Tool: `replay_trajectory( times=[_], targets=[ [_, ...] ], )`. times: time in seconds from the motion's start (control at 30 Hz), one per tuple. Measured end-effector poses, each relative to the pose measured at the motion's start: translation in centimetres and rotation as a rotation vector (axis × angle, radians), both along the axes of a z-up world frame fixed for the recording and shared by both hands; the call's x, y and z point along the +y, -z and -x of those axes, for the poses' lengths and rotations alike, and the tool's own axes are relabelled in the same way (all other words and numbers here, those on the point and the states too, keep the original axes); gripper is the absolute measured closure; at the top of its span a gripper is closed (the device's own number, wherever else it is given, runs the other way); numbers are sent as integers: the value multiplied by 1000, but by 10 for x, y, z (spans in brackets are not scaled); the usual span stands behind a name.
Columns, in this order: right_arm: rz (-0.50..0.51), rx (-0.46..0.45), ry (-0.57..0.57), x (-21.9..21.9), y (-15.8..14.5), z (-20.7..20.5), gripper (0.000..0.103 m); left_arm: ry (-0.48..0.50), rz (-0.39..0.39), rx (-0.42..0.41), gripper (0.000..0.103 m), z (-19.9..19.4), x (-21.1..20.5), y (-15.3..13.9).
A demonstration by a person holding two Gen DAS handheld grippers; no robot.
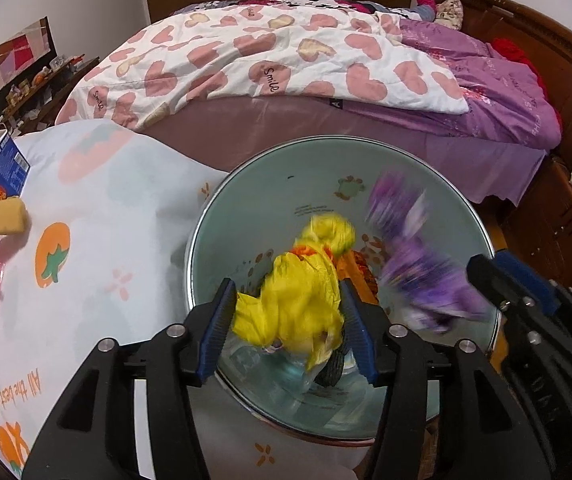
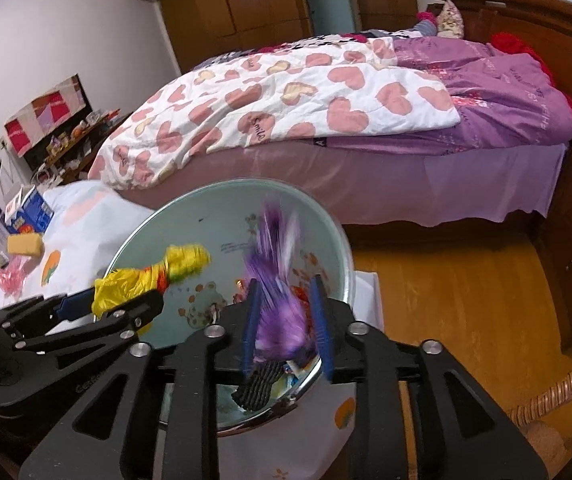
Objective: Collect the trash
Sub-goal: 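Open the right gripper to drop the purple wrapper while the left gripper drops the yellow bag, then grasp the pink mesh bow with the left gripper while the right gripper moves toward the yellow sponge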
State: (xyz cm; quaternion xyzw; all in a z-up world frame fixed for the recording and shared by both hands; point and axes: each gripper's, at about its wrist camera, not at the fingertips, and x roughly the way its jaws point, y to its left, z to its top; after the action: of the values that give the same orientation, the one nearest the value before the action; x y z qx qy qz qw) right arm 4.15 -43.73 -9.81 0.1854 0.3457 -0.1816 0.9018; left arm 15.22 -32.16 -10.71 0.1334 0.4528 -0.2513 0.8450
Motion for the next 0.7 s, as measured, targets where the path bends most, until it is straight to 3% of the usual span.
replay_trajectory(
  times=[0.23,0.43,0.7],
  targets=[
    [16,-20,45,-4,-12,14,73,-9,1,-47,31,10,7,-13],
    [39,-29,67,6,-21,23,52,-24,-7,-72,27,17,22,-24],
    [67,-40,63,28,-35,26,43,-62,-3,-79,27,22,55,-33]
  ],
)
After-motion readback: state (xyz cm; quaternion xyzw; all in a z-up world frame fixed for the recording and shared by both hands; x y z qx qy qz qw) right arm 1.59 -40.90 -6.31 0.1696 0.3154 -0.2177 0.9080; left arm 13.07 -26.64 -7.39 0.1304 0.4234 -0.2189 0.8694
